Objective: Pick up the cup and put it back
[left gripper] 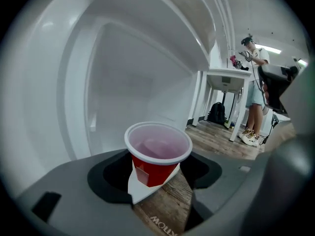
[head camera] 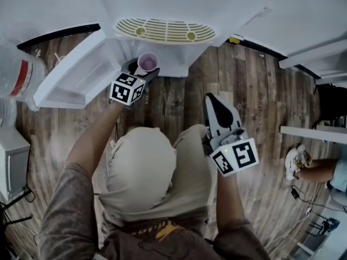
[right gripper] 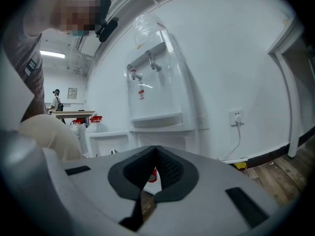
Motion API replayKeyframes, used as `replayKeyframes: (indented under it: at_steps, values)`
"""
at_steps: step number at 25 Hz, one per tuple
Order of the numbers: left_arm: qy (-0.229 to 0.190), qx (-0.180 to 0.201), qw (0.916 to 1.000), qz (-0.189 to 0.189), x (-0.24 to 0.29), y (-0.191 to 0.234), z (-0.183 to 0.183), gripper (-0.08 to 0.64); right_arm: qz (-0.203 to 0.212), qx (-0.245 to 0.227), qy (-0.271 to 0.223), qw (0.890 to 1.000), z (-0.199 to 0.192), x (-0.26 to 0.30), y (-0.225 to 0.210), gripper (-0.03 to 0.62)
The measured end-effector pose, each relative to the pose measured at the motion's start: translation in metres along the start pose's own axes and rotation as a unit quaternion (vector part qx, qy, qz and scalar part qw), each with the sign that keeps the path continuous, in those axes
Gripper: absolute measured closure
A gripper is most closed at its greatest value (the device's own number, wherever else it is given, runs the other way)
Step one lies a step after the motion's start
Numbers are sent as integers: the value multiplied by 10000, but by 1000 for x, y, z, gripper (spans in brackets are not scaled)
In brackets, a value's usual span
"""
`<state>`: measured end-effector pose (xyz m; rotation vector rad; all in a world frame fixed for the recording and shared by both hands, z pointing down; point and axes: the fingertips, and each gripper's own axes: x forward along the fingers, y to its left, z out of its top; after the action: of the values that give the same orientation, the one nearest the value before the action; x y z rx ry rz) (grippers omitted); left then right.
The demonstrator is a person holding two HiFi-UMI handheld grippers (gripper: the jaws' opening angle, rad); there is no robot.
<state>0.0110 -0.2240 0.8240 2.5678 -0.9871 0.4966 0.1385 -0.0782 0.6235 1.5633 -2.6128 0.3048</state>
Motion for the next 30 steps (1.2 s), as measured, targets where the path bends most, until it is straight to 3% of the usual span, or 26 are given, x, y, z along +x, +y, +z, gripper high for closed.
replayKeyframes:
  at_steps: [17, 30]
  values:
    - [22, 181, 9994, 305, 87, 37, -11, 262, -161, 44, 88, 9998, -7, 3, -10, 591]
    - [198, 158, 9982, 536, 125, 63, -12, 262, -278, 51, 60, 9996, -5, -3, -13, 591]
